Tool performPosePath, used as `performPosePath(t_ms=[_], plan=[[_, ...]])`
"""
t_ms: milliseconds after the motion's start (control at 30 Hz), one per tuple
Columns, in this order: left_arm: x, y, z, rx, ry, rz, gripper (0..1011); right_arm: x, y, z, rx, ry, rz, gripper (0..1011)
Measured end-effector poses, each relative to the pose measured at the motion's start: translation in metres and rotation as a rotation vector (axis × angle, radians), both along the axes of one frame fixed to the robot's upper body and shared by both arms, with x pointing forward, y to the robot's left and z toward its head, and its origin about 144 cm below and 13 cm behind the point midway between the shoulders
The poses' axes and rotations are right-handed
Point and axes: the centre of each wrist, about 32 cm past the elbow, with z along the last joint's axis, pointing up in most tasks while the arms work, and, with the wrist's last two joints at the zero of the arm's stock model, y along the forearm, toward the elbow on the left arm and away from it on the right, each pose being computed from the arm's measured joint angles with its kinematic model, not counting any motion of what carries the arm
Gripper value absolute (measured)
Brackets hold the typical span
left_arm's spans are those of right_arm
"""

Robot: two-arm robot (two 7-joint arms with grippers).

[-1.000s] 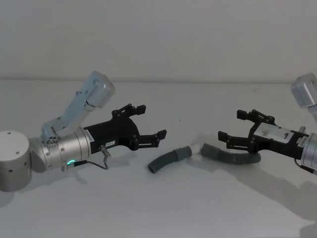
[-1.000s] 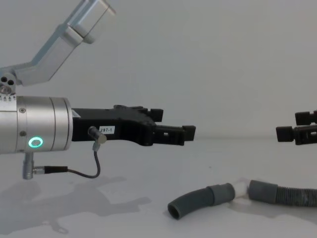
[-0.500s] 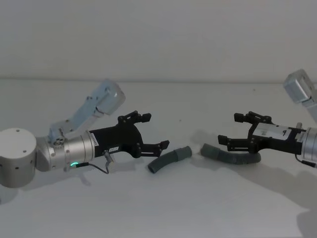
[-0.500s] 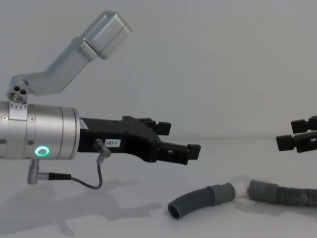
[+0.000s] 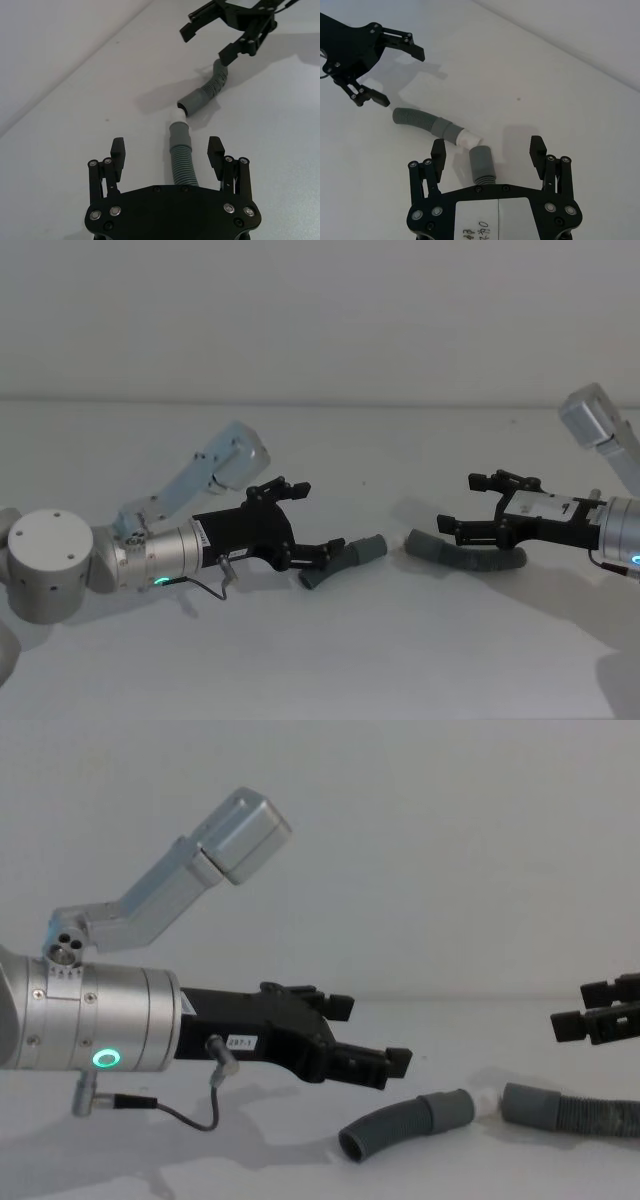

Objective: Use both hands to pick up one end of the pipe from the table, align the ends, and insert them.

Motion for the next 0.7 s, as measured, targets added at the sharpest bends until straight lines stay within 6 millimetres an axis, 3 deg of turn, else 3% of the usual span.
performPosePath(t_ms=[700], plan=[[0.007, -0.011, -0.012, 0.057, 0.008, -0.069, 1001, 0.012, -0.001, -0.009, -0.004, 0.055, 0.01, 1002]])
